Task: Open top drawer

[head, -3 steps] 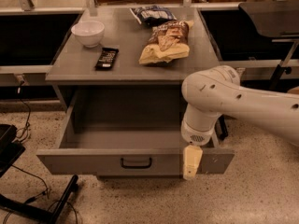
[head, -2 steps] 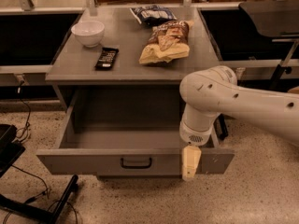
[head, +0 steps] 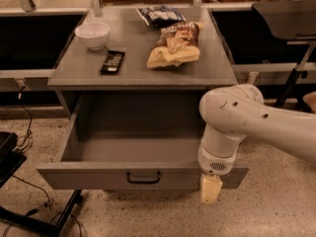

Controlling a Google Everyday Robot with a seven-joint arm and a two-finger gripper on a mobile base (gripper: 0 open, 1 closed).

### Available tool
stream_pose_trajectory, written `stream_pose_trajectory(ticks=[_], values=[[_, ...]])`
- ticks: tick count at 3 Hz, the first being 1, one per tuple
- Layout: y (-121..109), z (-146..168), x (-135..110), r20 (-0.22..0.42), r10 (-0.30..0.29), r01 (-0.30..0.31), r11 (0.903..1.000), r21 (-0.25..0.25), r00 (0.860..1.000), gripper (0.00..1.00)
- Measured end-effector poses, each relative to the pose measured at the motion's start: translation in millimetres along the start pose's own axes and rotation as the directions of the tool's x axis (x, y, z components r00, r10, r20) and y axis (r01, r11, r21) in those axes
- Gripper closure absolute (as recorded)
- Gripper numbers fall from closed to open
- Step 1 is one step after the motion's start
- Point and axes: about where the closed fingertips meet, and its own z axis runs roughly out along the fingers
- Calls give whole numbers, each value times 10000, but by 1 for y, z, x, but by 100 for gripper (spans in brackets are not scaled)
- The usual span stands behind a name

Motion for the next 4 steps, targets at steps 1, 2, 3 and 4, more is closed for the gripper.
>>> stream_pose_trajectory(ticks=[1,2,3,4], values=[[12,-3,7,-68,3,-5,9996,-279,10000,66],[12,-3,7,-69,6,-8,9996,-283,10000,89],[34,-5,25,-126,113,-120,9979,-639,9999,100],[34,-5,25,-127,112,-120,9979,-642,9999,100]])
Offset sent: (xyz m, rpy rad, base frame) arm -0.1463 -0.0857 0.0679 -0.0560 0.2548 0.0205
